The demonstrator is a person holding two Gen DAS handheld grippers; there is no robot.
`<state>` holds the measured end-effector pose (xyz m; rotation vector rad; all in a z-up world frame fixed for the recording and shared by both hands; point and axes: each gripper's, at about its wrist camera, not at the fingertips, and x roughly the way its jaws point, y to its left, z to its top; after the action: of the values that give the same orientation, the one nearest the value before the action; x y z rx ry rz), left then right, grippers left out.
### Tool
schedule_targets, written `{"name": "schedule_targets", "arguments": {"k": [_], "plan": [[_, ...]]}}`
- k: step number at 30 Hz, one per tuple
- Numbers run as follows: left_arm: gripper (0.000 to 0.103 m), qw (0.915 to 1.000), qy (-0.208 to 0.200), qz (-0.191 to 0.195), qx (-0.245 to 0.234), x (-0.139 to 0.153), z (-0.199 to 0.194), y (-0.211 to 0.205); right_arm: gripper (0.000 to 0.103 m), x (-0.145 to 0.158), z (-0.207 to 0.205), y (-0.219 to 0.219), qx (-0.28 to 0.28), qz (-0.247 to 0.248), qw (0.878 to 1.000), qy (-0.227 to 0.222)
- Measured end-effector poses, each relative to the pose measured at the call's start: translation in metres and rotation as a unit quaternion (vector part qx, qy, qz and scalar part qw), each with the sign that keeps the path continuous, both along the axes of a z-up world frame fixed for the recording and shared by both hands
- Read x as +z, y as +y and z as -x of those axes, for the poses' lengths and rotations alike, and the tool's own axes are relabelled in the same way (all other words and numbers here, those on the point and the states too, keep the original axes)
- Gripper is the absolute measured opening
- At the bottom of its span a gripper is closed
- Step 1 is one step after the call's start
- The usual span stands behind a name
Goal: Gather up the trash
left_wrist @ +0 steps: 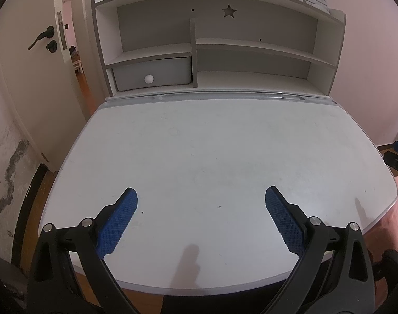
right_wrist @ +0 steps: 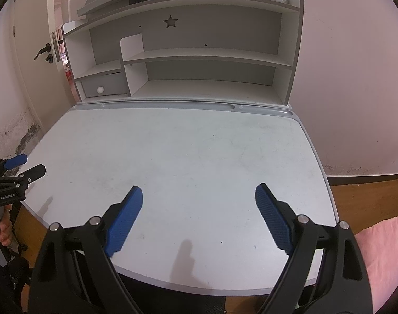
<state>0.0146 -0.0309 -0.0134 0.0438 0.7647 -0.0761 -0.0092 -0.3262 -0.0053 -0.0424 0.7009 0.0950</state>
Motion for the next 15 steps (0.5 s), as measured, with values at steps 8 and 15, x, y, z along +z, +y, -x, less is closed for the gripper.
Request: {"name": "schedule_targets", "arguments": {"k": [8,15], "plan": [[0.095,1.0000,0.001,0.000,-0.002,-0.0003,-0.0003,0.0000,0.085,0.0000,0.0004,-0.0012,-0.001,0.000,1.000,0.000],[0.095,1.0000,0.002,-0.002,-0.001,-0.0020,0.0011,-0.0009,0.085,-0.0006,0.0004,-0.0028,-0.001,-0.001,1.000,0.000]]}}
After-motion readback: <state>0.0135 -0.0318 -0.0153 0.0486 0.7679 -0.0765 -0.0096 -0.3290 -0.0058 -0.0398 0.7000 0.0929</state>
